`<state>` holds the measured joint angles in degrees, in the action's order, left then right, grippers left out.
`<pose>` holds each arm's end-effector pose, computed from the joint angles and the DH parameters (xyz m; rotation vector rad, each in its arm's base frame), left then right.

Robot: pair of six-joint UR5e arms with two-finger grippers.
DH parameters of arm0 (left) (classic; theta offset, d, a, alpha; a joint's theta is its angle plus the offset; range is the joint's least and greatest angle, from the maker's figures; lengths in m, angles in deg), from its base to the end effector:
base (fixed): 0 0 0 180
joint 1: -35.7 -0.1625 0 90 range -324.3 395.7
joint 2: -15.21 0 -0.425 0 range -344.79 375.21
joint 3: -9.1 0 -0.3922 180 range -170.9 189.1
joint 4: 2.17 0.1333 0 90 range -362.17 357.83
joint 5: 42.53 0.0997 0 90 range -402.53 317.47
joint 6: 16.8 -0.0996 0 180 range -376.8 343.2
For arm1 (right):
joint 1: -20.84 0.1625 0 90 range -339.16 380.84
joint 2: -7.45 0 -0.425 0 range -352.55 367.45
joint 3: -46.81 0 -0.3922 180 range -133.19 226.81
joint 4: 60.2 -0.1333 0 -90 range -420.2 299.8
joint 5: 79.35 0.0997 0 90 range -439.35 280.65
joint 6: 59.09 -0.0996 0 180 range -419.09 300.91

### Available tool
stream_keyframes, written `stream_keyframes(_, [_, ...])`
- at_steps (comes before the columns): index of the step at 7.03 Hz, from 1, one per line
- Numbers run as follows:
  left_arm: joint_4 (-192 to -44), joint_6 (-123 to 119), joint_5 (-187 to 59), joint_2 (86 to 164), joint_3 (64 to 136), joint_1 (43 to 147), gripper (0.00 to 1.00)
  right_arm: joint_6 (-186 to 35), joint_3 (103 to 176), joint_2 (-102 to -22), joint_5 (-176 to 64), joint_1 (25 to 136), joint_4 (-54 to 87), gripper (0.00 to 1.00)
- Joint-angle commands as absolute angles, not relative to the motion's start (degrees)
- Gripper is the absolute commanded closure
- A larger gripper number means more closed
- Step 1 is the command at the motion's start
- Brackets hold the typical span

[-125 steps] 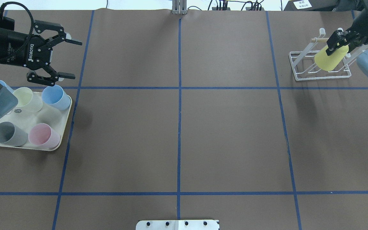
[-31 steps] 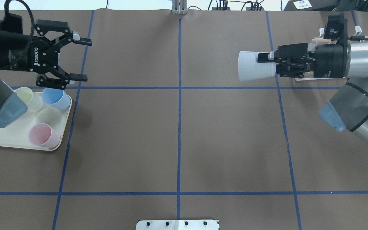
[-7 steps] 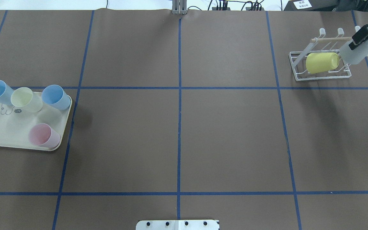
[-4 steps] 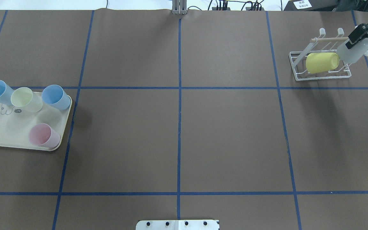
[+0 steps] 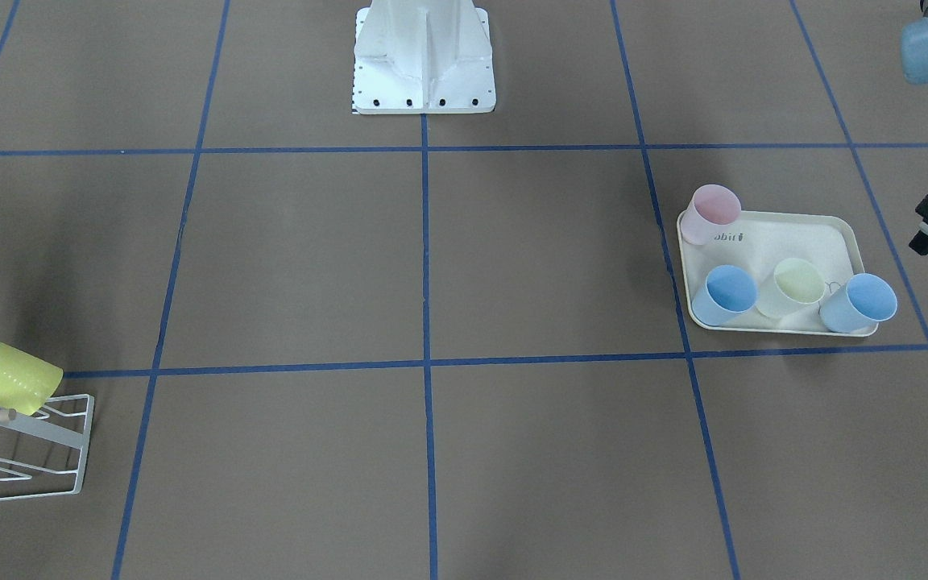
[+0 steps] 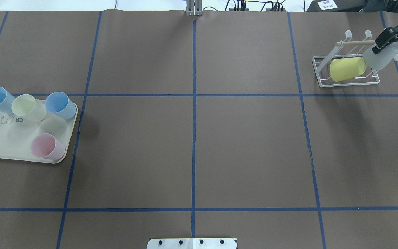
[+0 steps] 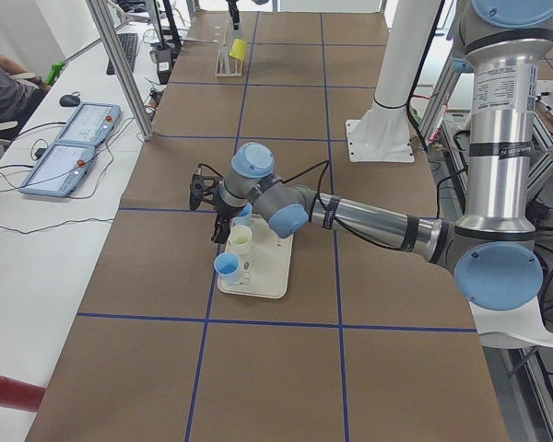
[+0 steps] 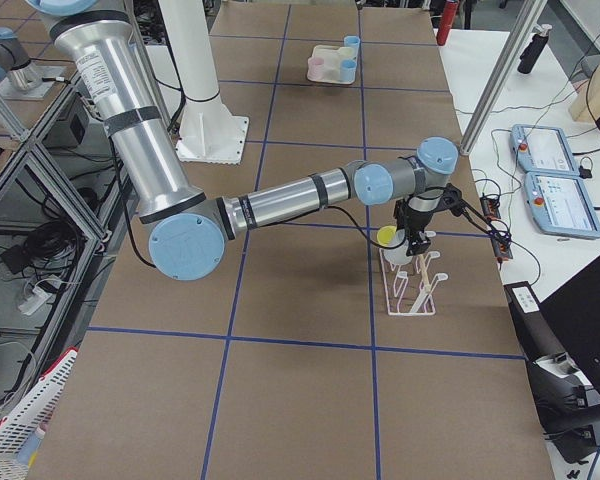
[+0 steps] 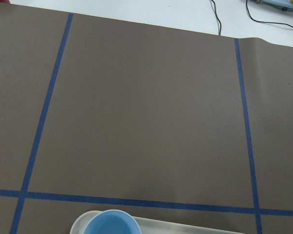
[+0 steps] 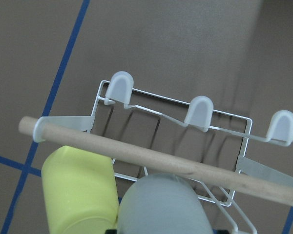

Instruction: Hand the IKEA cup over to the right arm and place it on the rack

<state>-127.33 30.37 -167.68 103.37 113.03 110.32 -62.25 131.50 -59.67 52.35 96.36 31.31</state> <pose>0.0587 -0.4997 0.4872 0.3821 0.9083 -0.2566 -0.0990 -0.6515 0.4795 0.1543 -0.7579 -0.2896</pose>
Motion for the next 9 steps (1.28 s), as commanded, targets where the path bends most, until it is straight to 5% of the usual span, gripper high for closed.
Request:
stream_keyframes(1, [-127.3, 30.4, -167.8, 103.4, 113.1, 110.3, 0.00, -62.3, 131.4, -59.6, 52.0, 95.6, 31.2, 1.00])
stream_keyframes(3, [-127.3, 30.4, -167.8, 103.4, 113.1, 110.3, 0.00, -62.3, 131.3, -59.6, 52.0, 95.1, 31.2, 1.00])
stream_keyframes(4, [-127.3, 30.4, -167.8, 103.4, 113.1, 110.3, 0.00, -62.9, 131.3, -59.5, 52.0, 94.8, 31.2, 0.89])
stream_keyframes(5, [-127.3, 30.4, -167.8, 103.4, 113.1, 110.3, 0.00, -63.3, 131.3, -59.4, 52.0, 94.3, 31.2, 0.60])
stream_keyframes(6, [-127.2, 30.4, -168.0, 103.4, 113.2, 110.3, 0.00, -63.5, 131.0, -59.4, 52.1, 94.2, 31.1, 0.05])
stream_keyframes(9, [-125.5, 36.0, -168.6, 103.4, 113.2, 109.6, 0.00, -63.6, 131.0, -58.7, 52.1, 94.3, 31.1, 0.01])
